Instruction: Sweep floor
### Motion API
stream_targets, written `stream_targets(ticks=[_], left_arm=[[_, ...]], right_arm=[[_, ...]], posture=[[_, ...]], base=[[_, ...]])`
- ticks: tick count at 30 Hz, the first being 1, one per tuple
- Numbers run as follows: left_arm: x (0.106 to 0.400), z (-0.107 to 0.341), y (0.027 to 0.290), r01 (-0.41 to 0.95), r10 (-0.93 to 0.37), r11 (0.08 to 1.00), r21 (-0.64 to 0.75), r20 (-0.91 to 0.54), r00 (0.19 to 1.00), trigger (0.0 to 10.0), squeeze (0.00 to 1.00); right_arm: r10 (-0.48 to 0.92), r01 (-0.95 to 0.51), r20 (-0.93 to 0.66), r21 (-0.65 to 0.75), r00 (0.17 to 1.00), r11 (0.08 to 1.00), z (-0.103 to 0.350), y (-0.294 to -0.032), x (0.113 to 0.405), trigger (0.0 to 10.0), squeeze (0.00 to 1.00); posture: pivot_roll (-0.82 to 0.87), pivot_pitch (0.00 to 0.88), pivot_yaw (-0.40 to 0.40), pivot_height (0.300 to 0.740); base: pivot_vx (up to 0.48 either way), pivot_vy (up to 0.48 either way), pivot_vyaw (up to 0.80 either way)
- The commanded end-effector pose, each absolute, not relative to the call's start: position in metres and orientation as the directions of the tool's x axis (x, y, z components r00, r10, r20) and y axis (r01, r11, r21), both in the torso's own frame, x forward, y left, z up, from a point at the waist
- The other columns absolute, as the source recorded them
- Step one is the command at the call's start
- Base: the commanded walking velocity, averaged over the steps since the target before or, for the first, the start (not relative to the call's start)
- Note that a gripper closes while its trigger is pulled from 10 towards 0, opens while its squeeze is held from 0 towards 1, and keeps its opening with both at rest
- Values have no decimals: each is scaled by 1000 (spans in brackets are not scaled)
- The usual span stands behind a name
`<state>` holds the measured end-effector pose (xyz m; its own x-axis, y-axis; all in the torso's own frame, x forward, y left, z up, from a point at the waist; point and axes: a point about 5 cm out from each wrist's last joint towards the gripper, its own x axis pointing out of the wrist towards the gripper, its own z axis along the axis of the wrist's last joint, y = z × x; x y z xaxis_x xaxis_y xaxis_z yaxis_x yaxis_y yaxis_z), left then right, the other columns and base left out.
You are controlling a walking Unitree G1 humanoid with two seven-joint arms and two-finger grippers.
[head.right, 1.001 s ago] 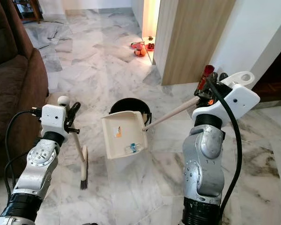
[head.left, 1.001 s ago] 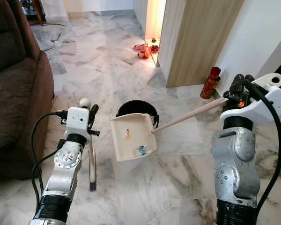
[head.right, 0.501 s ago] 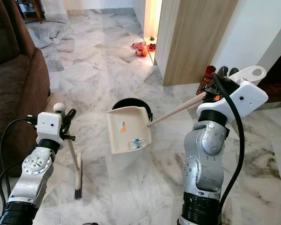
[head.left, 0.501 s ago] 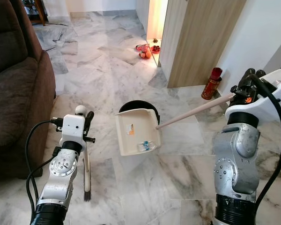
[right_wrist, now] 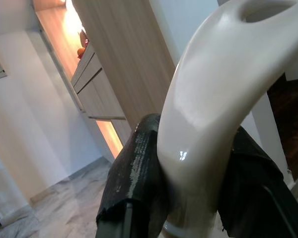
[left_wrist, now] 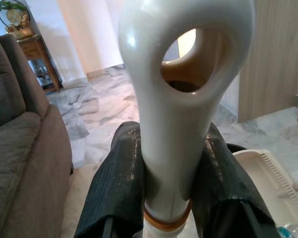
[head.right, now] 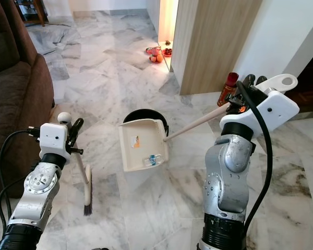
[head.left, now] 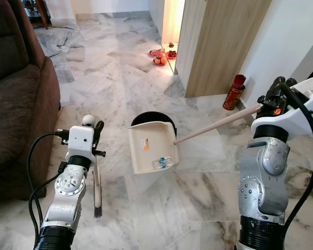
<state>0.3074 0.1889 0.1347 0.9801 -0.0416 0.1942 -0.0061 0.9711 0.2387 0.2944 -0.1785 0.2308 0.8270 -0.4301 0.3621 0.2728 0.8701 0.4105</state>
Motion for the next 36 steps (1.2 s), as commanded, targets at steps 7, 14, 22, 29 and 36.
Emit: stream_targets(ticks=[7, 14, 22, 29, 36], left_arm=[[307, 149, 190, -35, -32, 969, 244, 264, 964, 10000, 0], [307, 149, 190, -37, -31, 969, 244, 265, 964, 10000, 0], [307, 150, 191, -45, -23, 969, 243, 273, 962, 10000, 0], [309, 153, 191, -52, -20, 968, 245, 283, 959, 10000, 0], [309, 153, 191, -59, -15, 968, 245, 290, 957, 10000, 0]], right_arm=[[-380, 171, 449, 439, 809, 882, 252, -169, 295, 10000, 0], [-365, 157, 449, 436, 815, 886, 251, -166, 295, 10000, 0], [-349, 138, 453, 435, 820, 890, 252, -164, 296, 10000, 0], [-329, 123, 460, 422, 825, 898, 252, -162, 296, 10000, 0], [-309, 103, 471, 413, 826, 905, 254, -158, 297, 10000, 0]], posture=[[-30, 109, -30, 740], [-29, 109, -31, 740], [-29, 109, -31, 740], [-29, 104, -33, 740], [-25, 93, -35, 740]], base=[[303, 0, 0], [319, 0, 0], [325, 0, 0], [326, 0, 0], [331, 0, 315]])
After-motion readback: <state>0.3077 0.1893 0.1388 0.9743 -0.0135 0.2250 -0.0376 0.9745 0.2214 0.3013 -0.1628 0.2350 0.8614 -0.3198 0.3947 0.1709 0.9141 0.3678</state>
